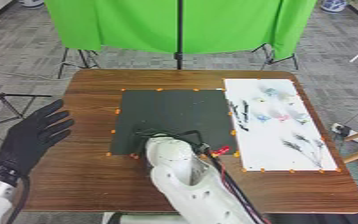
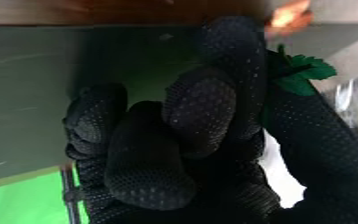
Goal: Arrange flowers
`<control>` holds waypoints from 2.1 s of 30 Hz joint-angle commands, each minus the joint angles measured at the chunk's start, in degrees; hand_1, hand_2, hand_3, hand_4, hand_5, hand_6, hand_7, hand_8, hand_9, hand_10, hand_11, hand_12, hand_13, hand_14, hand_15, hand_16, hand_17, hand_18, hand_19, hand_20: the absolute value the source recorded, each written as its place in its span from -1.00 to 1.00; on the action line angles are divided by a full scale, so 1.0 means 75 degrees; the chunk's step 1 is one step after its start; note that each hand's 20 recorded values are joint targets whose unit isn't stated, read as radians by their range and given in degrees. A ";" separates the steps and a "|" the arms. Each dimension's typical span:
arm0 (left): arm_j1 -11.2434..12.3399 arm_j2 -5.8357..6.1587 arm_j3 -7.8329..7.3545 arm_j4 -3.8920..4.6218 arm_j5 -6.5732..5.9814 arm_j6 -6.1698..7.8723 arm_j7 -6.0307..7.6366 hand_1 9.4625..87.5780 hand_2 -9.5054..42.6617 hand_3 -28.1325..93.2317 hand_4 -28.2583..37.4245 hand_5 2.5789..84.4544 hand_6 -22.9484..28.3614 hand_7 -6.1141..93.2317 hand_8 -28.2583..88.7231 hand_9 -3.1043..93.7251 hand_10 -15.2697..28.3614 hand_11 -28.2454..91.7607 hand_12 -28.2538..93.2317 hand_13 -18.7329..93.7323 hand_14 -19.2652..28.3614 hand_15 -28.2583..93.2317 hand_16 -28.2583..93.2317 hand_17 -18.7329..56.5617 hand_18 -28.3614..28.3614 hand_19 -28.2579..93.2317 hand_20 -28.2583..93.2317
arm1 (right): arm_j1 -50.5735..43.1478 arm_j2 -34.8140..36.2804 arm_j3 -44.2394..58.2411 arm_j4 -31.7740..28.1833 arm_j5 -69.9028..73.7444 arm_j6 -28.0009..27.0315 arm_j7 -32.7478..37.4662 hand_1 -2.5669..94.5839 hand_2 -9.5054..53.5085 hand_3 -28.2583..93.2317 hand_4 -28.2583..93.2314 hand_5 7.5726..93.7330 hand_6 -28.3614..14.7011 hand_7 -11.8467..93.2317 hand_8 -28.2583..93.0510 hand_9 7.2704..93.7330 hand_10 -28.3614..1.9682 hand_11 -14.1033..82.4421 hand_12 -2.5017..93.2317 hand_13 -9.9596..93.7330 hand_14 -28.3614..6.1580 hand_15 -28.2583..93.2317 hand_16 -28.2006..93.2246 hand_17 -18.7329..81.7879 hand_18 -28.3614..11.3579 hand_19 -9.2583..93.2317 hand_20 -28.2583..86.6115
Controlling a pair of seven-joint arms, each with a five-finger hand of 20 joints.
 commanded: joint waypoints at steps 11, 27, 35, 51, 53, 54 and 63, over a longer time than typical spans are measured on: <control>-0.0162 0.0026 0.0142 0.0092 -0.0029 -0.0143 -0.0190 -0.64 -0.80 0.61 -1.00 -0.41 -0.03 -0.46 -0.71 -0.47 0.18 -0.16 -0.27 -0.37 0.36 0.01 -0.55 -0.81 0.66 0.13 -0.41 | -0.0219 -0.0221 0.0220 0.0208 -0.0196 -0.0016 -0.0025 -0.40 -0.75 0.83 -0.93 0.92 0.36 0.22 -0.71 1.00 0.31 0.45 -0.46 0.92 0.31 0.75 -0.02 0.29 -0.60 1.00 -0.06; 0.0425 -0.0338 -0.0004 -0.0092 0.0016 0.0078 0.0564 -0.63 -0.80 0.60 -1.00 -0.41 -0.03 -0.46 -0.71 -0.48 0.18 -0.16 -0.27 -0.37 0.36 0.01 -0.55 -0.81 0.66 0.13 -0.41 | 0.0353 0.0401 0.1405 -0.0780 0.0240 0.0337 -0.0508 -0.63 -0.60 0.78 -0.94 0.88 0.33 0.19 -0.71 1.00 0.25 0.37 -0.42 0.87 0.23 0.75 -0.02 0.23 -0.62 1.00 -0.09; 0.0707 -0.0723 -0.0228 -0.0243 0.0114 0.0077 0.0688 -0.63 -0.80 0.60 -1.00 -0.41 -0.03 -0.46 -0.72 -0.48 0.18 -0.16 -0.27 -0.37 0.36 0.01 -0.55 -0.81 0.66 0.13 -0.41 | 0.0395 0.3110 0.3184 -0.2132 0.1601 0.0944 -0.0177 -0.66 -0.55 0.72 -0.93 0.65 0.26 0.19 -0.75 0.88 0.10 0.19 -0.29 0.69 0.08 0.74 -0.05 0.04 -0.58 0.92 -0.17; 0.0736 -0.0732 -0.0319 -0.0208 0.0226 -0.0133 0.0687 -0.63 -0.81 0.60 -1.00 -0.42 -0.04 -0.47 -0.71 -0.48 0.18 -0.16 -0.27 -0.37 0.36 0.01 -0.55 -0.81 0.66 0.12 -0.41 | -0.3097 0.6568 0.6746 -0.3027 0.2030 -0.1800 0.1189 -0.68 -0.88 0.70 -1.00 0.15 0.06 0.11 -0.82 0.34 -0.07 0.24 -0.33 0.34 -0.06 0.69 -0.14 -0.10 -0.58 0.77 -0.06; 0.0749 -0.0741 -0.0313 -0.0207 0.0210 -0.0119 0.0686 -0.63 -0.81 0.60 -1.00 -0.42 -0.04 -0.47 -0.71 -0.48 0.18 -0.17 -0.27 -0.37 0.35 0.01 -0.55 -0.81 0.66 0.12 -0.41 | -0.3674 0.6604 0.7091 -0.3222 0.2053 -0.1764 0.1216 -0.70 -0.92 0.71 -1.00 0.13 0.06 0.12 -0.82 0.32 -0.08 0.25 -0.34 0.32 -0.06 0.68 -0.14 -0.10 -0.58 0.76 -0.06; 0.0762 -0.0745 -0.0318 -0.0207 0.0211 -0.0126 0.0698 -0.64 -0.81 0.60 -1.00 -0.42 -0.04 -0.47 -0.71 -0.48 0.18 -0.17 -0.27 -0.37 0.35 0.01 -0.55 -0.81 0.66 0.12 -0.41 | -0.3889 0.6601 0.7225 -0.3324 0.2085 -0.1781 0.1258 -0.70 -0.93 0.70 -1.00 0.13 0.06 0.12 -0.82 0.32 -0.08 0.25 -0.34 0.32 -0.06 0.68 -0.15 -0.10 -0.58 0.76 -0.06; 0.0810 -0.0604 -0.0335 -0.0180 0.0141 -0.0045 0.0707 -0.63 -0.81 0.60 -1.00 -0.42 -0.03 -0.47 -0.71 -0.48 0.18 -0.16 -0.27 -0.37 0.36 0.01 -0.55 -0.81 0.66 0.12 -0.40 | -0.5212 0.6388 0.7998 -0.3844 0.2186 -0.1450 0.1154 -0.68 -0.98 0.69 -1.00 0.14 0.08 0.16 -0.83 0.34 -0.05 0.28 -0.34 0.34 -0.05 0.69 -0.16 -0.09 -0.59 0.77 -0.05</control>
